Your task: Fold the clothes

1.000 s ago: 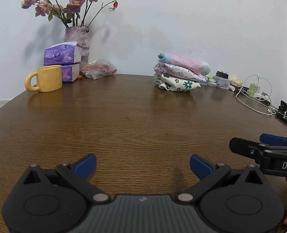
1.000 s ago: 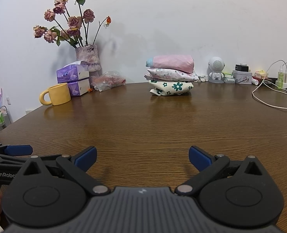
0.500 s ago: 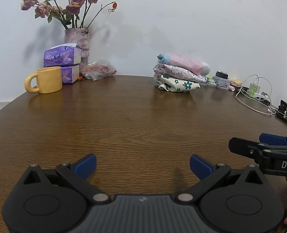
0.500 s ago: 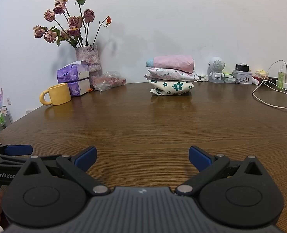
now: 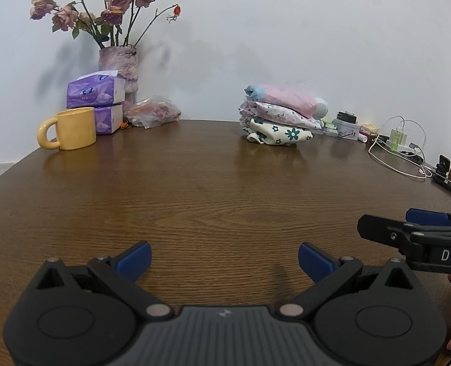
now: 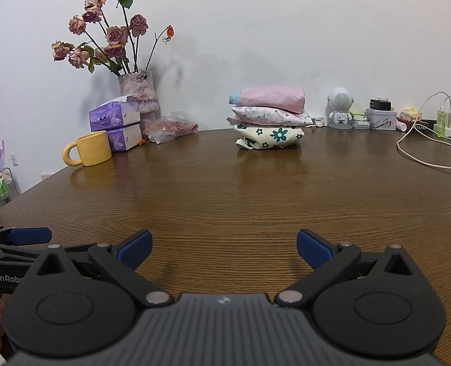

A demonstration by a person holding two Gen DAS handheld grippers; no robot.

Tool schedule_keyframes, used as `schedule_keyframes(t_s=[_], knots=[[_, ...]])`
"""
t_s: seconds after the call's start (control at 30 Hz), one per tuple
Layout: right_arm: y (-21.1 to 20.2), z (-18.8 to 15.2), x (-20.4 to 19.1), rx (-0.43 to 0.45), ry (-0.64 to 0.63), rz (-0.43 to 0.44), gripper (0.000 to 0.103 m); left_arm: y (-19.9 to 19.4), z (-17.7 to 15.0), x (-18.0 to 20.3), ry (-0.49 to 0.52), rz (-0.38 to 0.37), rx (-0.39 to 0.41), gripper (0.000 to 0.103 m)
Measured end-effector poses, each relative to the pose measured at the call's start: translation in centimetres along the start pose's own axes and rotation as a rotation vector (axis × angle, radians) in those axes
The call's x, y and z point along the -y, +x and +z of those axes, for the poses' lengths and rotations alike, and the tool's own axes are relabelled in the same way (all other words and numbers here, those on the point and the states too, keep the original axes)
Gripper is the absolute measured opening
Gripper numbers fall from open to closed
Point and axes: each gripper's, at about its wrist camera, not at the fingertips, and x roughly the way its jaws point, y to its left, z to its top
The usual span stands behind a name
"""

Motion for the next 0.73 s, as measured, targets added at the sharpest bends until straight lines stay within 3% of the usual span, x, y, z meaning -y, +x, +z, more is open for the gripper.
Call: schedule_keyframes(t_s=[0.73], knots=[[0.19,-0.02,0.18,-0.011,0.011,0.007,0.103,0.12,0.14,-0.08,-0.008,0.015,-0.004,0.103]])
